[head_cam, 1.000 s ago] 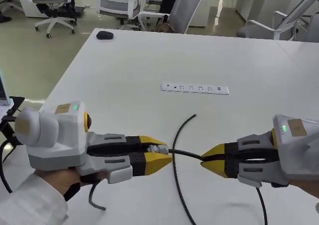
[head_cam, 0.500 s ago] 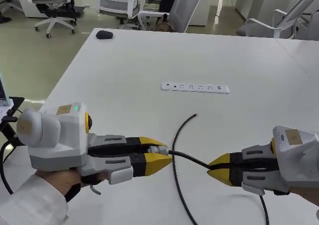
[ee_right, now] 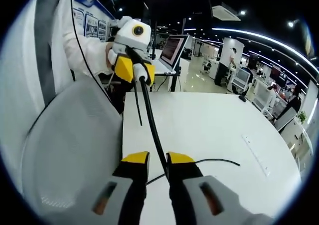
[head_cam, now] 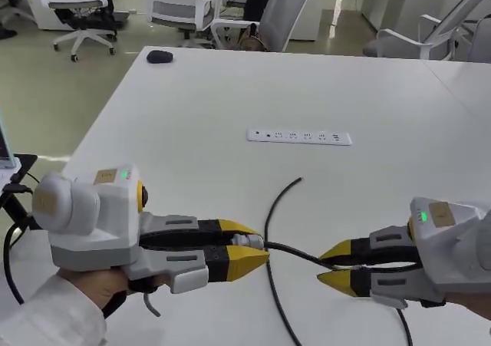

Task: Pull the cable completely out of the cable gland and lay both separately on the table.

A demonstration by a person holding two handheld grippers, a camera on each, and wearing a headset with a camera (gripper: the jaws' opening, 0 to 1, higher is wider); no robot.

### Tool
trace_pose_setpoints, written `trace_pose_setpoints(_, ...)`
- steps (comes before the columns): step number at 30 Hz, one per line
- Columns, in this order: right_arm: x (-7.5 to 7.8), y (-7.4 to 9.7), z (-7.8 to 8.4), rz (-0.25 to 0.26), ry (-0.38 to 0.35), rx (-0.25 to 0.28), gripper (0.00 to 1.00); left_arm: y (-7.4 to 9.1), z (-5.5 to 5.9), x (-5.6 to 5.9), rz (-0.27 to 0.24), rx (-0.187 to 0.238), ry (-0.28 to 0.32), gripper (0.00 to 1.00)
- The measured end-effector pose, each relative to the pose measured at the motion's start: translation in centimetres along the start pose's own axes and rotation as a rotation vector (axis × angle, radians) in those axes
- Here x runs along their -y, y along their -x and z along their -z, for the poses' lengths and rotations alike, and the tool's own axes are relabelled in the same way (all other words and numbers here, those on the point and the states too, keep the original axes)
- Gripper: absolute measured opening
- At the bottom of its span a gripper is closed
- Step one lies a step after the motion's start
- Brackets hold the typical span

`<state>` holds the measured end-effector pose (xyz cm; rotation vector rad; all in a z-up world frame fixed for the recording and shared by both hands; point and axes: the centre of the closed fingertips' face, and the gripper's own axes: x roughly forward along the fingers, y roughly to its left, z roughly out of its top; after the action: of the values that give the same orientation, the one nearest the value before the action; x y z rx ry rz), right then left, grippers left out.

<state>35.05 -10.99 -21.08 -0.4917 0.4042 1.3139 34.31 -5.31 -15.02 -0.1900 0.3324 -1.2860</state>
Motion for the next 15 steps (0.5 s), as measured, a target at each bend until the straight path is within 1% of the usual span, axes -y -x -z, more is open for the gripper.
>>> trace_pose_setpoints(1, -0.1, 0.1, -0.6, -0.006, 0.004, 0.017, 0.13, -0.1, 0.1, 0.0, 0.001, -0.003, 0.003, 0.17)
trace_pose_setpoints(2, -0.3, 0.3, -1.7, -0.013, 0.012, 0.05, 0.14, -0.3, 0.2, 0.1, 0.002, -0.006, 0.004, 0.17)
trace_pose_setpoints(4, -0.4, 0.5, -3.3, -0.016, 0.027, 0.095, 0.14, -0.5, 0.3, 0.1, 0.005, -0.009, 0.006, 0.17)
trace_pose_setpoints(5, -0.5, 0.8, -4.4, -0.015, 0.035, 0.121, 0.14, -0.7, 0.5, 0.2, 0.006, -0.014, 0.008, 0.17)
trace_pose_setpoints(7, -0.8, 1.0, -5.9, -0.026, 0.051, 0.164, 0.14, -0.8, 0.5, 0.1, 0.005, -0.015, 0.007, 0.17)
trace_pose_setpoints(9, -1.0, 1.1, -7.0, -0.04, 0.075, 0.181, 0.15, -0.9, 0.4, 0.0, 0.005, -0.013, 0.007, 0.17)
trace_pose_setpoints(10, -1.0, 1.1, -7.3, -0.043, 0.084, 0.179, 0.15, -0.9, 0.3, 0.0, 0.005, -0.01, 0.007, 0.17)
trace_pose_setpoints(11, -1.0, 1.0, -7.6, -0.046, 0.11, 0.171, 0.15, -0.9, 0.2, 0.0, 0.005, -0.008, 0.007, 0.17)
trace_pose_setpoints(15, -1.2, 0.3, -7.9, -0.066, 0.149, 0.153, 0.14, -1.0, 0.0, -0.2, 0.002, -0.004, 0.005, 0.17)
